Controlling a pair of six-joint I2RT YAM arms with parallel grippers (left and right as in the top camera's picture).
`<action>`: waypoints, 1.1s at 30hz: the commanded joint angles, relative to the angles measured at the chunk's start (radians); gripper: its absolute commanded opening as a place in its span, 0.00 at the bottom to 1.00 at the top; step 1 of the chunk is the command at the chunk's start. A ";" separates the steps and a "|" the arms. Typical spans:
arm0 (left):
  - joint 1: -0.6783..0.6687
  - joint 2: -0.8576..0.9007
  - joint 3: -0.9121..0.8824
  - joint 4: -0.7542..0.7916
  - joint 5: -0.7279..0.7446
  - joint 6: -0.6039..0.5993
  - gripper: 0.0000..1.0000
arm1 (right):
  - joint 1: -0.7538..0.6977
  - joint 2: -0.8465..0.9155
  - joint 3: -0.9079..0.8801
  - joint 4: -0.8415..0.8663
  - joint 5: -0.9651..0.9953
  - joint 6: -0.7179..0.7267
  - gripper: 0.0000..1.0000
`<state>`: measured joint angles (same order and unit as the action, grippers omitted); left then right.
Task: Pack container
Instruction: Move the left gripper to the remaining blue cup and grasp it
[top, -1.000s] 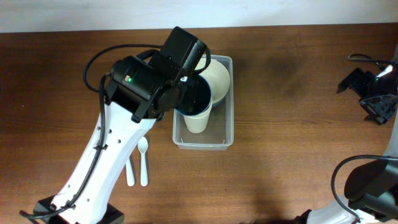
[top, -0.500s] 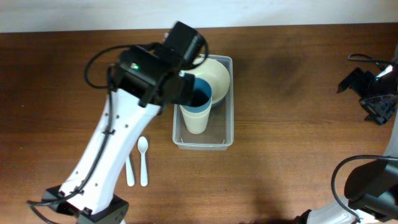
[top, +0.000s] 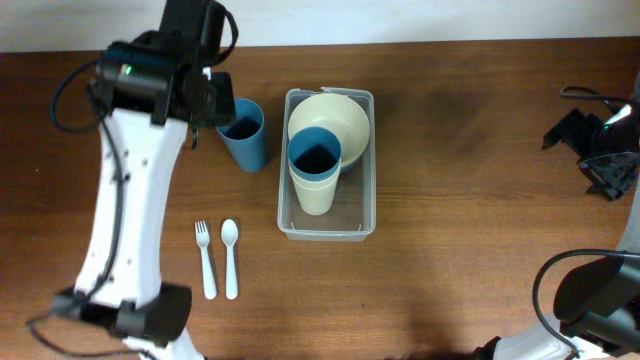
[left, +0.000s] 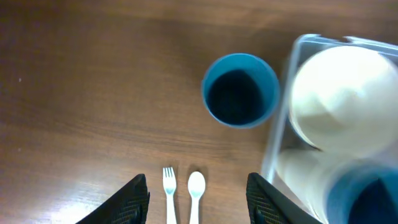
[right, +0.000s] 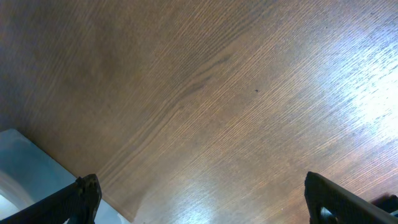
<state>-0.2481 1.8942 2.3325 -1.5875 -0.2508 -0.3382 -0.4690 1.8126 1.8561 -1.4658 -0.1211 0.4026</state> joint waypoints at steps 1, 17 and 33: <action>0.033 0.113 0.005 0.019 0.050 -0.016 0.52 | -0.003 -0.022 0.014 0.000 0.005 -0.006 0.99; 0.120 0.444 0.005 0.132 0.266 0.023 0.43 | -0.003 -0.022 0.014 0.000 0.005 -0.006 0.99; 0.123 0.438 0.149 -0.053 0.155 0.023 0.01 | -0.003 -0.022 0.014 0.000 0.005 -0.006 0.99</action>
<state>-0.1295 2.3882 2.3970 -1.5902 -0.0212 -0.3241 -0.4690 1.8126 1.8561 -1.4654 -0.1211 0.4034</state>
